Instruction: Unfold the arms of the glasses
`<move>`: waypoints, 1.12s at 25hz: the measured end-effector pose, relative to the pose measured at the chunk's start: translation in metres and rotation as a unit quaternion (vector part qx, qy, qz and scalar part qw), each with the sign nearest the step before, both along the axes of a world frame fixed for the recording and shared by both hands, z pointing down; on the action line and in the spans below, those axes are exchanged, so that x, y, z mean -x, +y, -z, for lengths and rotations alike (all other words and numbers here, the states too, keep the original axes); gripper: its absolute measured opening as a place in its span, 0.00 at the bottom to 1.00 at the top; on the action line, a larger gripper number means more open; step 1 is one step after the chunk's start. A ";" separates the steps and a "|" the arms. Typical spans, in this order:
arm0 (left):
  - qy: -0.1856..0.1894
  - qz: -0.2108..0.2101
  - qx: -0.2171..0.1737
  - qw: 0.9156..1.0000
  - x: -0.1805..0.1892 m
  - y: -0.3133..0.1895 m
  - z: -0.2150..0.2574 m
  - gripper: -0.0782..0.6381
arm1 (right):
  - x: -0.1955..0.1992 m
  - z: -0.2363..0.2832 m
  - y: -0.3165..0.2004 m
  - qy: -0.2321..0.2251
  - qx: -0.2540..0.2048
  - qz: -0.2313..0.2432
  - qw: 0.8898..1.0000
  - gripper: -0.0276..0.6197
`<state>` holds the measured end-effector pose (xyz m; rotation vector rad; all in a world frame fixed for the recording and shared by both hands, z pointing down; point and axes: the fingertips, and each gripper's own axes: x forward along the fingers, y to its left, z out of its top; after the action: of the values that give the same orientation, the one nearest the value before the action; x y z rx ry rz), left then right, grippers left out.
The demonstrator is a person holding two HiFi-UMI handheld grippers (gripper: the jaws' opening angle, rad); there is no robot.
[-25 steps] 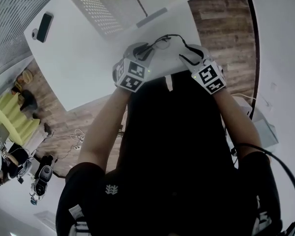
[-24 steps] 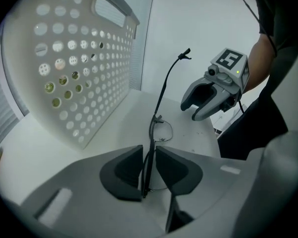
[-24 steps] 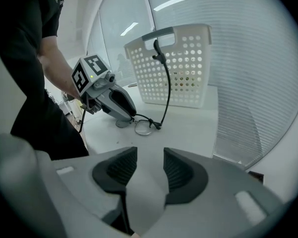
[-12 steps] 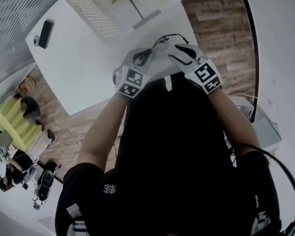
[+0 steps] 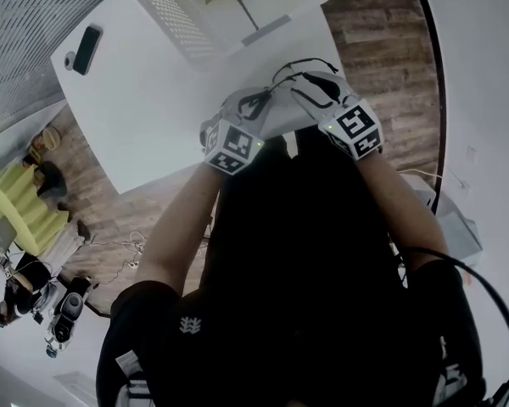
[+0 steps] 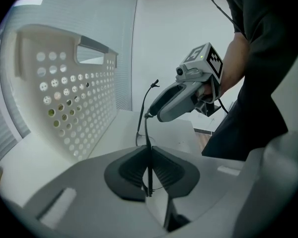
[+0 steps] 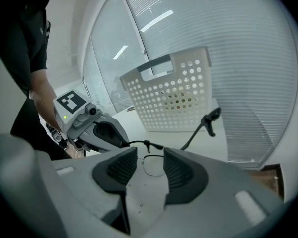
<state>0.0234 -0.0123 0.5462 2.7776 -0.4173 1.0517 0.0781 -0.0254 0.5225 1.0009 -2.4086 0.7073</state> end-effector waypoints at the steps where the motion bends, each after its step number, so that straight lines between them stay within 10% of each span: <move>1: 0.000 0.000 -0.001 1.000 0.001 0.001 0.000 0.15 | -0.001 -0.002 -0.001 0.000 0.004 -0.005 1.000 0.29; 28: 0.007 0.027 -0.020 0.999 0.023 0.010 0.013 0.21 | 0.037 0.037 0.004 -0.082 0.002 0.050 0.995 0.29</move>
<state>0.0005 -0.0024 0.5336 2.7893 -0.5143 1.0222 0.0414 -0.0213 0.4859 0.8436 -2.5766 0.7872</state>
